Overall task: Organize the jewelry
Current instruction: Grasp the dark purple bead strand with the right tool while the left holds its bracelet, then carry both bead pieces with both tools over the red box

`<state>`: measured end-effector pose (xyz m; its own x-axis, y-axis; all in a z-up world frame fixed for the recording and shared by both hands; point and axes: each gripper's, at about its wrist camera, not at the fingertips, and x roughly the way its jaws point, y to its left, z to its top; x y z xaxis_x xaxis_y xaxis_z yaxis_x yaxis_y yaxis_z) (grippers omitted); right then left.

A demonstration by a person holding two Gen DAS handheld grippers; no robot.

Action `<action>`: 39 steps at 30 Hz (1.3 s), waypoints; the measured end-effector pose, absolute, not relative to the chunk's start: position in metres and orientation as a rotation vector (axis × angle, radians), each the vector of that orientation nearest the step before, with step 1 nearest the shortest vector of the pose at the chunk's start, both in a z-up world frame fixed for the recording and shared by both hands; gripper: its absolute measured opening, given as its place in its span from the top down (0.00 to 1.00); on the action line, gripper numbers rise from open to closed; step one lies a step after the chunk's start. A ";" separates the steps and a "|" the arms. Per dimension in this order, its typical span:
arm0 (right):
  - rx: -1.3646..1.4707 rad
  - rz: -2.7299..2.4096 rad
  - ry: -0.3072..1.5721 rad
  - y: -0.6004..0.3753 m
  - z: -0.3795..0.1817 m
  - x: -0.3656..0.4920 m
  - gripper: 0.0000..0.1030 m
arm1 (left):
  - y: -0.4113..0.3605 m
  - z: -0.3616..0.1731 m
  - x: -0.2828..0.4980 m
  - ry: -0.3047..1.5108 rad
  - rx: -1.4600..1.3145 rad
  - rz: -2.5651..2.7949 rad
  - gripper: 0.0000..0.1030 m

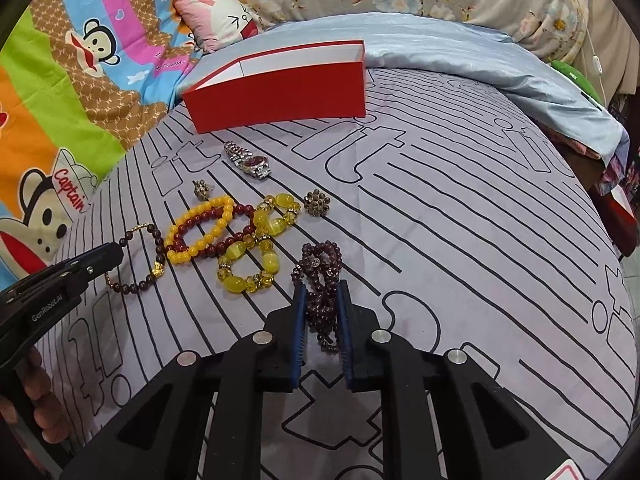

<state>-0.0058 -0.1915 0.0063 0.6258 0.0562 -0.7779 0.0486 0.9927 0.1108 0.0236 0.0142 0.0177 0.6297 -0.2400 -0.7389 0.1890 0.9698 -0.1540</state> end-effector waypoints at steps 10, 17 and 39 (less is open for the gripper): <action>0.132 0.013 0.849 -0.194 0.023 -0.011 0.91 | 0.014 0.053 0.020 0.791 -0.087 -0.269 0.93; 0.167 0.025 0.812 -0.202 0.043 -0.010 0.92 | 0.014 0.073 0.021 0.754 -0.084 -0.281 0.93; 0.147 0.094 0.634 -0.214 0.132 0.115 0.92 | -0.027 0.152 0.149 0.579 -0.010 -0.271 0.93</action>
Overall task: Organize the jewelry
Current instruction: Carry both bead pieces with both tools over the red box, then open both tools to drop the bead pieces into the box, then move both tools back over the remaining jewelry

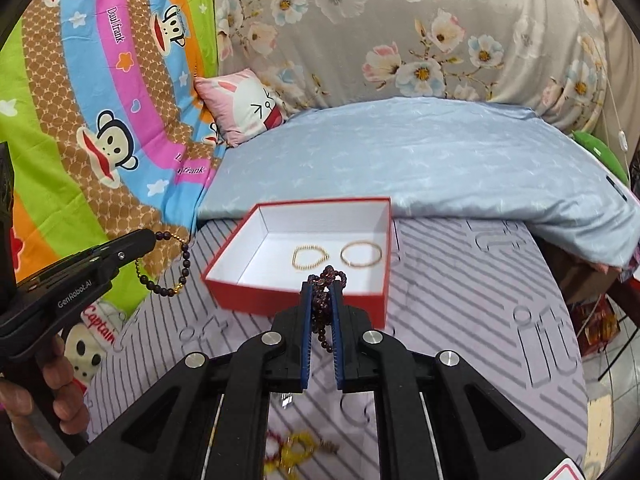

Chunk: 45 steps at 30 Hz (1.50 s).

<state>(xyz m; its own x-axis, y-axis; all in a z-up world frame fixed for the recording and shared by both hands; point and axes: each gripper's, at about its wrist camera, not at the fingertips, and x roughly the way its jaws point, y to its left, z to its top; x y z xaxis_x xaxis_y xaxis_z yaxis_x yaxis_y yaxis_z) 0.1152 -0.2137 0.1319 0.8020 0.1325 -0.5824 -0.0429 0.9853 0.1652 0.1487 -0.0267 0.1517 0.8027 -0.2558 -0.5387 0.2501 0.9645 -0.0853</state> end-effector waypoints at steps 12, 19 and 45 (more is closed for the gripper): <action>0.147 0.106 0.698 -0.209 0.103 0.209 0.91 | -0.057 0.124 0.236 0.623 0.018 -0.262 0.93; 0.157 0.092 0.757 -0.213 0.071 0.242 0.91 | -0.057 0.093 0.266 0.681 0.017 -0.238 0.93; 0.082 -0.003 0.712 -0.219 0.070 0.206 0.48 | -0.030 0.077 0.239 0.693 -0.019 -0.182 0.55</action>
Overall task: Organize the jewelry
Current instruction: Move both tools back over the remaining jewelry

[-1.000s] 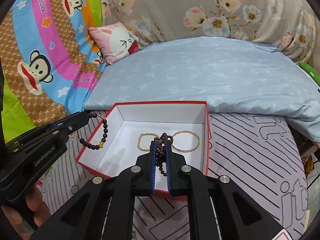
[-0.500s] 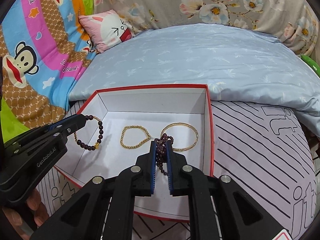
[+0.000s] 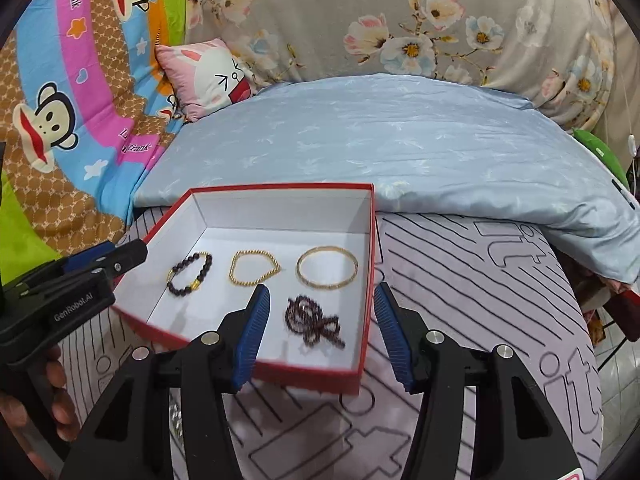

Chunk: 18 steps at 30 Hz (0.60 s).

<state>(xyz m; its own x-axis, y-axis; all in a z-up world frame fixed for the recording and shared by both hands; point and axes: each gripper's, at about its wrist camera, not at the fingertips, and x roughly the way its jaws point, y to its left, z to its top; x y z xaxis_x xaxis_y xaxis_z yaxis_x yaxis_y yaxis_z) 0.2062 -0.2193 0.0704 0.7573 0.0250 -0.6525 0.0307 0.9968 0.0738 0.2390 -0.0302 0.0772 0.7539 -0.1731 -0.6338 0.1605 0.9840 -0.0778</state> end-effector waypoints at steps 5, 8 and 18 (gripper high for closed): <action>0.074 0.004 0.719 -0.210 0.068 0.170 0.48 | -0.022 0.078 0.204 0.695 -0.018 -0.191 0.54; 0.074 0.009 0.727 -0.206 0.066 0.150 0.48 | -0.020 0.077 0.182 0.698 -0.008 -0.195 0.54; 0.093 0.001 0.772 -0.205 0.047 0.084 0.49 | -0.013 0.052 0.120 0.761 -0.031 -0.222 0.53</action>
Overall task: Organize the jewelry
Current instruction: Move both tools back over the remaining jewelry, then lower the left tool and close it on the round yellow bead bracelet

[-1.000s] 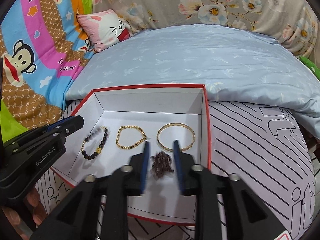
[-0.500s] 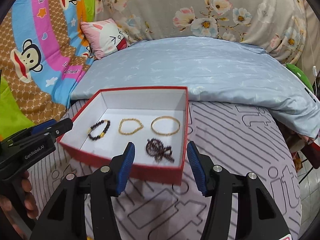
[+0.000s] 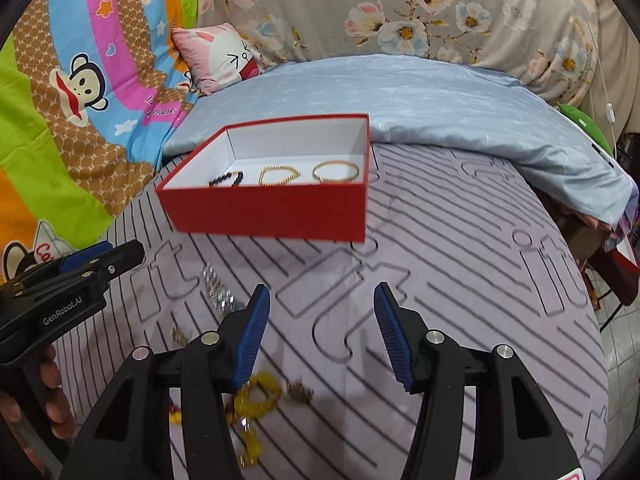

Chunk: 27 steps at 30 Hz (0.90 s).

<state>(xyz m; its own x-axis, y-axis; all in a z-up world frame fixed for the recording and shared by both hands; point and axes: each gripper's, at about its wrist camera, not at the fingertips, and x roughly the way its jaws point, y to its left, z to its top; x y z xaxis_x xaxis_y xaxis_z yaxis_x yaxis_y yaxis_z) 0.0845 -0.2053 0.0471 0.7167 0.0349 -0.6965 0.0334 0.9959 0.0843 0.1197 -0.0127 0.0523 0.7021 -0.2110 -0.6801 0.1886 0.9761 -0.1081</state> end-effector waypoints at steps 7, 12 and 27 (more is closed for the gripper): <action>0.113 -0.013 0.803 -0.209 0.035 0.050 0.48 | -0.011 0.033 0.087 0.804 -0.030 -0.235 0.53; 0.128 -0.014 0.828 -0.208 0.022 0.031 0.48 | -0.013 0.019 0.070 0.826 -0.012 -0.240 0.53; 0.150 0.001 0.866 -0.203 0.004 0.017 0.48 | -0.019 0.000 0.061 0.868 -0.015 -0.269 0.62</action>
